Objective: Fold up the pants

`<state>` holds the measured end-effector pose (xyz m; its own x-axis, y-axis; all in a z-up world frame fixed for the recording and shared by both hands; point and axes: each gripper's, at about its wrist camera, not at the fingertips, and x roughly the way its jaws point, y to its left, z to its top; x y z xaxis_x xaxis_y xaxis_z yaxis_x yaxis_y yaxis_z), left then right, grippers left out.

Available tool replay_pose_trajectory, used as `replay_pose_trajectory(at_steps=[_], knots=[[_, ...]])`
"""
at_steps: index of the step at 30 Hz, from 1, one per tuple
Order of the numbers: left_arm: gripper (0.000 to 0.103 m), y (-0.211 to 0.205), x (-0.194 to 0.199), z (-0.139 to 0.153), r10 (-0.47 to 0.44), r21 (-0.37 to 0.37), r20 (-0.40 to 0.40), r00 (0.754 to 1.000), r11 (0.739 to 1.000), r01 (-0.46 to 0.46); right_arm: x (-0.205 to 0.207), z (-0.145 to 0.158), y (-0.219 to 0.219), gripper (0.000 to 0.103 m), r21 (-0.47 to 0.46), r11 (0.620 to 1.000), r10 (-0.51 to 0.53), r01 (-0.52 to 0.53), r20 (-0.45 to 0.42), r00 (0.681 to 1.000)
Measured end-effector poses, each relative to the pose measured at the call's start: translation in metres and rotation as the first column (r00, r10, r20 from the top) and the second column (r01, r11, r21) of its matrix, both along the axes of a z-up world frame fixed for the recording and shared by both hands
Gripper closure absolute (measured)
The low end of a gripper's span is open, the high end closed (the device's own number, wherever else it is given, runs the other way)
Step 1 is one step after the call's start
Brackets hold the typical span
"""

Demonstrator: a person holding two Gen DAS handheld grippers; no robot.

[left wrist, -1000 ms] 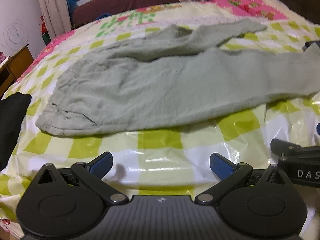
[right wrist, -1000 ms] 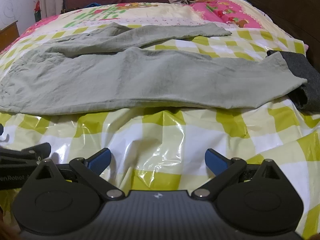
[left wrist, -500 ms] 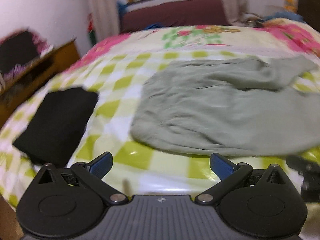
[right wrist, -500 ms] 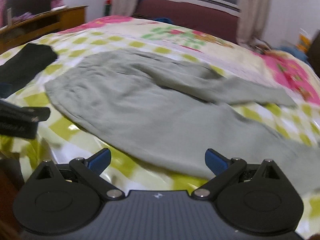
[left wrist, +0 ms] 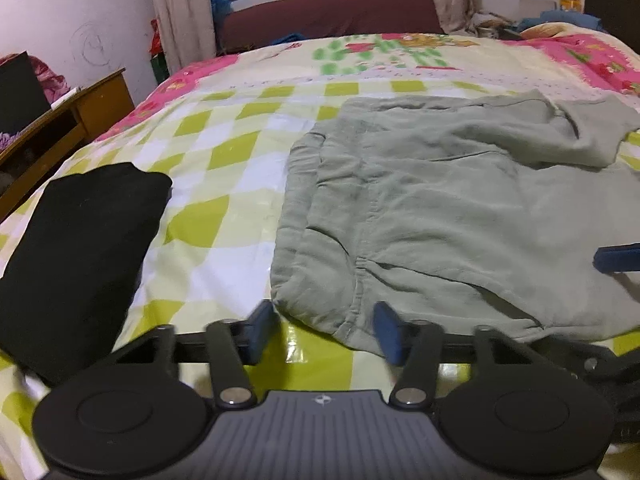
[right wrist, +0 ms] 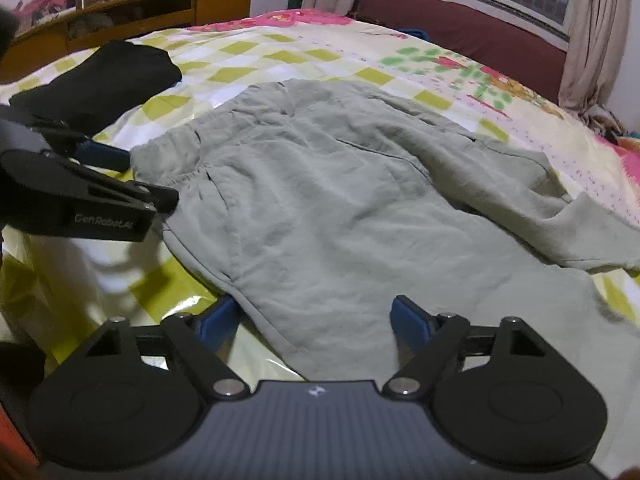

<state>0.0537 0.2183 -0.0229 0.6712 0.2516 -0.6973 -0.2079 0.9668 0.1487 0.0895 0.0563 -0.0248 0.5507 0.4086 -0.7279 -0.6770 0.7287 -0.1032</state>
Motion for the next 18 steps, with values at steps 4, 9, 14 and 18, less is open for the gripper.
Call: replay_pose_trajectory(at_steps=[4, 9, 14, 18], knots=[[0.061, 0.007, -0.003, 0.004, 0.001, -0.049, 0.004, 1.000, 0.999, -0.001, -0.004, 0.002, 0.002, 0.045, 0.012, 1.000, 0.021, -0.020, -0.025, 0.999], [0.053, 0.019, -0.001, 0.003, 0.035, -0.136, 0.010, 0.999, 0.990, -0.033, -0.011, 0.004, 0.014, 0.032, -0.013, 0.998, 0.068, -0.068, 0.026, 0.997], [0.051, 0.018, 0.012, -0.003, 0.062, -0.144, 0.023, 0.998, 0.988, -0.058, -0.009, -0.004, 0.025, 0.029, -0.048, 0.994, 0.105, -0.102, 0.076, 0.992], [0.073, 0.031, 0.007, 0.001, 0.094, -0.210, 0.050, 0.994, 0.974, -0.082, -0.002, -0.002, 0.027, 0.081, 0.015, 0.994, 0.112, -0.111, -0.009, 0.994]])
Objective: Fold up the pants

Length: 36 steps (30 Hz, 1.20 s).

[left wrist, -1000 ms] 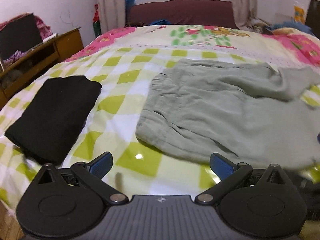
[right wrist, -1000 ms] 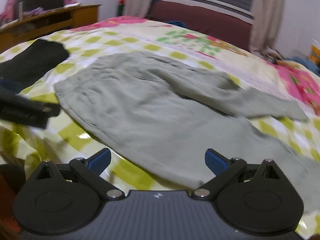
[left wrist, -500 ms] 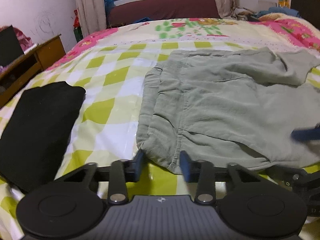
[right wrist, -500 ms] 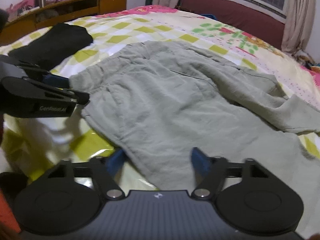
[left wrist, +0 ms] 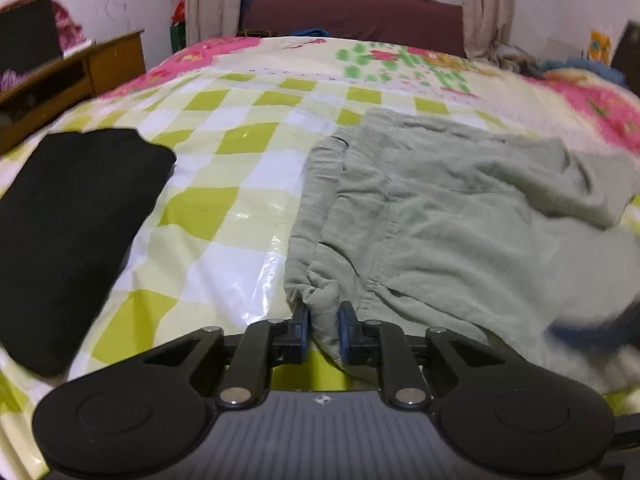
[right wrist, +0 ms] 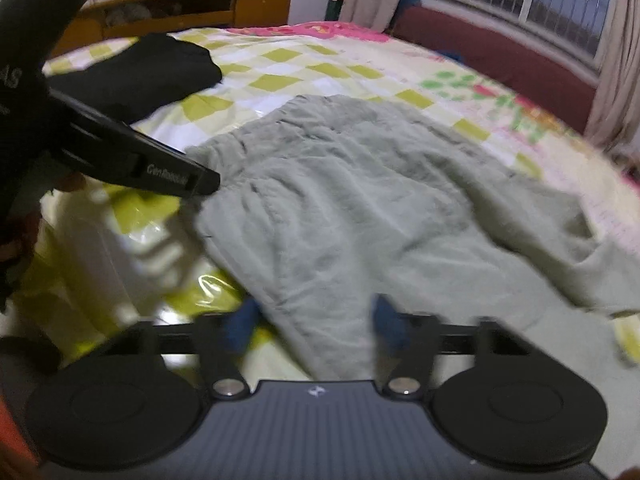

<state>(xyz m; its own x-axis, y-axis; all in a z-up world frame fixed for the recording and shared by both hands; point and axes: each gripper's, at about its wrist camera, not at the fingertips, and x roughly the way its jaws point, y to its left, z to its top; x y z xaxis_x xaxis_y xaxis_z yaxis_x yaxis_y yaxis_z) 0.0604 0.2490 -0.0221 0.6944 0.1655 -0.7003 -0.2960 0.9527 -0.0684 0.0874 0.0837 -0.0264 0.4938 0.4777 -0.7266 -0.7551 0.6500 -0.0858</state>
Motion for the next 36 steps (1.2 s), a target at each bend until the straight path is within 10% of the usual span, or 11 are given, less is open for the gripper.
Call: replay_pose_trajectory(at_steps=[3, 17, 27, 31, 36], knots=[[0.074, 0.020, -0.013, 0.003, 0.051, -0.091, 0.037, 0.998, 0.995, -0.047, -0.007, 0.002, 0.011, 0.088, 0.001, 1.000, 0.013, -0.013, 0.003, 1.000], [0.074, 0.075, -0.075, 0.007, 0.184, -0.012, 0.004, 0.983, 0.983, -0.184, -0.053, 0.003, 0.076, 0.087, 0.058, 0.977, 0.208, -0.204, -0.070, 0.976], [0.070, 0.030, -0.089, 0.038, 0.162, 0.145, 0.038, 0.986, 0.975, -0.166, -0.022, 0.044, -0.071, 0.069, 0.213, 0.961, -0.144, 0.179, -0.172, 0.975], [0.070, -0.021, -0.078, 0.050, 0.026, 0.162, 0.047, 0.999, 0.986, -0.034, -0.007, 0.045, -0.192, 0.068, 0.193, 0.847, -0.466, 0.495, -0.178, 0.867], [0.070, -0.117, -0.038, 0.048, -0.227, 0.138, 0.025, 0.974, 0.965, 0.221, -0.004, 0.037, -0.350, 0.065, 0.170, 0.531, -0.816, 0.830, -0.164, 0.555]])
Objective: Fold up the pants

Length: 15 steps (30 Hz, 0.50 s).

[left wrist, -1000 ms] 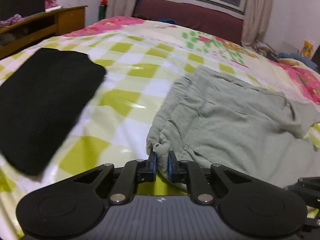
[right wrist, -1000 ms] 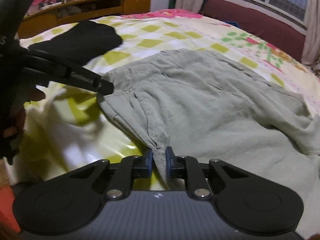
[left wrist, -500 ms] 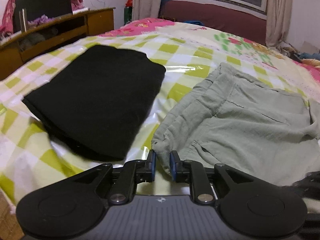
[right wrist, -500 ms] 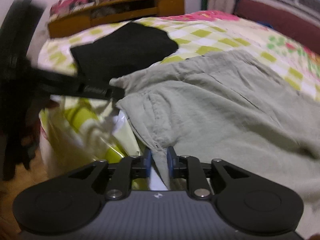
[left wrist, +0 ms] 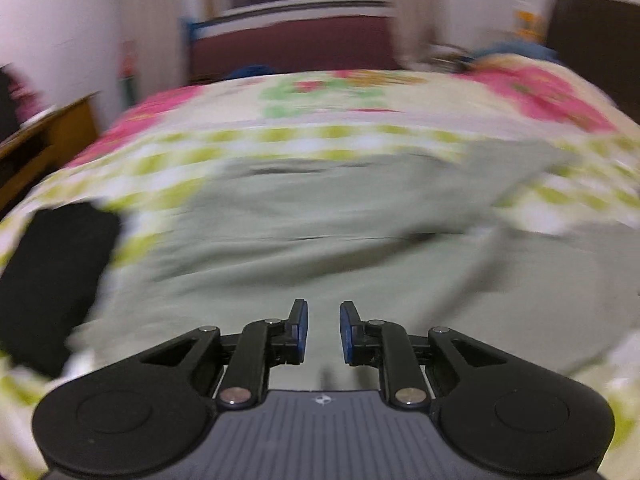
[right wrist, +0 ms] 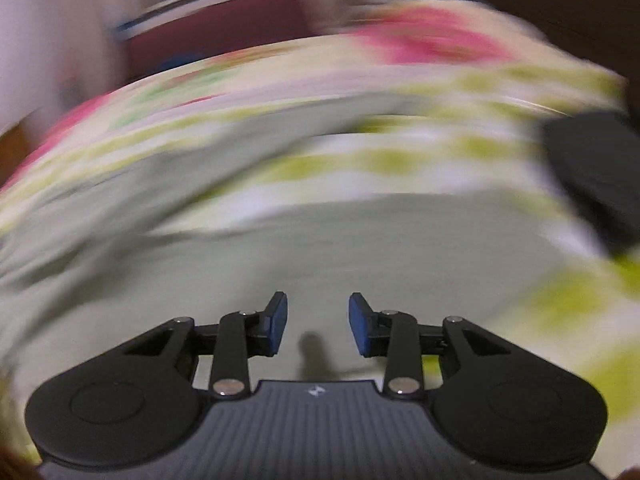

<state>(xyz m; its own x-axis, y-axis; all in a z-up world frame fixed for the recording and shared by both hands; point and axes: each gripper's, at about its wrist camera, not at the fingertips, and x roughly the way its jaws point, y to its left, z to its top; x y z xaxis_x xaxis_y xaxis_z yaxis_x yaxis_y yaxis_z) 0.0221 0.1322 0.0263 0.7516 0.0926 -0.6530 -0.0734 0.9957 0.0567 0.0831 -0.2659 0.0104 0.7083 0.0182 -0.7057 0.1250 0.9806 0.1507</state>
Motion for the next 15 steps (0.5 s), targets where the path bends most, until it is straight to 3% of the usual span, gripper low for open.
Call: replay_pose_trajectory(at_steps=[2, 5, 13, 14, 15], knots=[[0.070, -0.042, 0.016, -0.001, -0.105, -0.008, -0.002, 0.994, 0.994, 0.105, -0.001, -0.006, -0.050, 0.064, 0.063, 0.990, -0.126, 0.126, -0.013, 0.992], [0.070, -0.099, 0.038, 0.000, -0.224, -0.025, -0.014, 0.974, 0.974, 0.224, 0.003, -0.020, -0.093, 0.066, 0.201, 0.958, -0.202, 0.205, -0.035, 0.979], [0.069, -0.179, 0.043, 0.003, -0.383, 0.020, -0.055, 0.922, 0.923, 0.385, 0.020, -0.042, -0.111, 0.065, 0.391, 0.897, -0.221, 0.205, -0.004, 0.975], [0.069, -0.184, 0.043, 0.002, -0.387, 0.025, -0.067, 0.920, 0.921, 0.390, 0.023, -0.045, -0.114, 0.066, 0.405, 0.889, -0.234, 0.214, 0.001, 0.972], [0.069, -0.188, 0.043, 0.000, -0.390, 0.028, -0.078, 0.918, 0.919, 0.393, 0.025, -0.047, -0.117, 0.079, 0.427, 0.876, -0.250, 0.224, 0.004, 0.968]])
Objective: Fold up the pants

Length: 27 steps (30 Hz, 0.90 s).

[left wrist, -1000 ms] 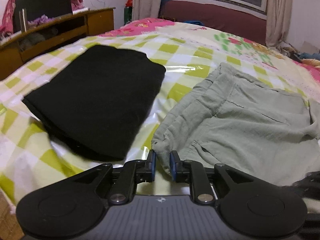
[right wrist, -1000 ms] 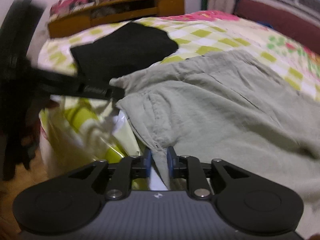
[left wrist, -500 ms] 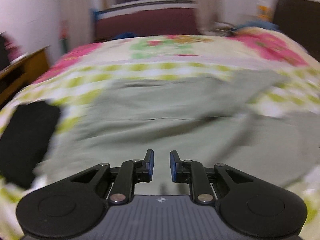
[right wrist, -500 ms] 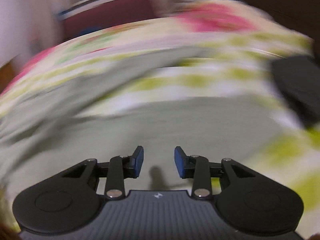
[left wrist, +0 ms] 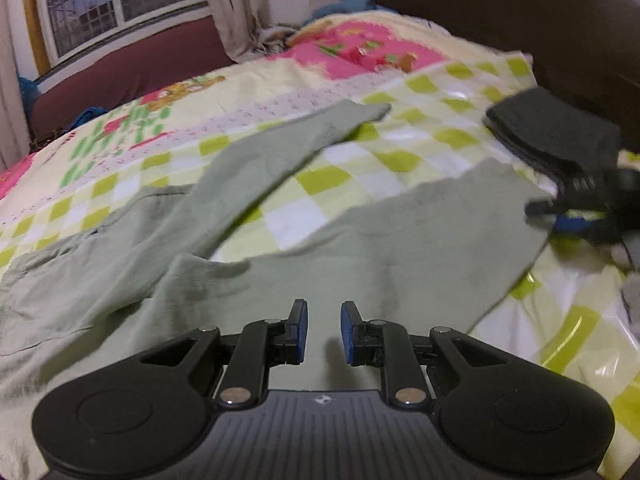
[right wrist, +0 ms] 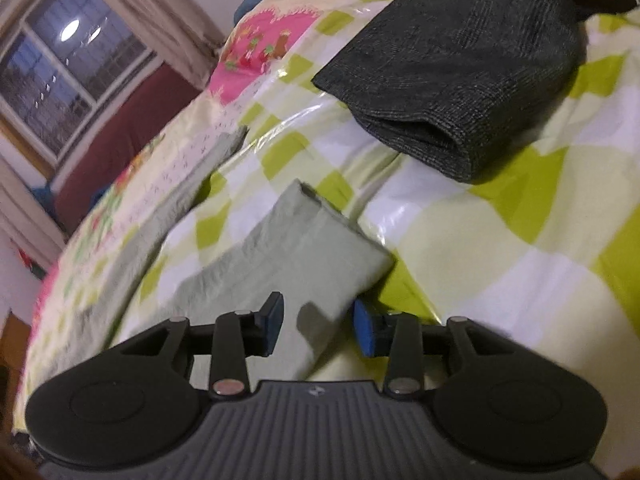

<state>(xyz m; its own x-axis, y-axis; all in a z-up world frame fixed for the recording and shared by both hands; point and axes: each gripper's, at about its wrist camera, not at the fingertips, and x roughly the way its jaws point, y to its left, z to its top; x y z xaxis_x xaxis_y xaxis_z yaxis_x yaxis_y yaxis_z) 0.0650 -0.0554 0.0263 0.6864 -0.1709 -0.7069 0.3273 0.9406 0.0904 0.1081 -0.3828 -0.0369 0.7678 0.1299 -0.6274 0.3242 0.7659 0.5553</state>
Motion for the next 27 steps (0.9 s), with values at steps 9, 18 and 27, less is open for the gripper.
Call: replay_pose_trajectory(at_steps=[9, 18, 27], knots=[[0.068, -0.013, 0.009, -0.010, -0.030, -0.003, -0.038, 0.999, 1.000, 0.030, -0.035, 0.017, -0.039, 0.100, 0.014, 0.999, -0.040, 0.039, 0.039, 0.998], [0.063, 0.002, 0.001, -0.019, -0.065, -0.005, -0.067, 0.996, 0.998, 0.065, -0.037, 0.038, -0.034, 0.078, -0.232, 0.972, -0.059, 0.041, -0.071, 0.996], [0.051, 0.130, 0.031, 0.015, 0.079, 0.124, 0.134, 0.988, 0.988, -0.096, 0.028, 0.079, 0.083, 0.070, -0.494, 0.801, 0.343, -0.338, -0.085, 0.936]])
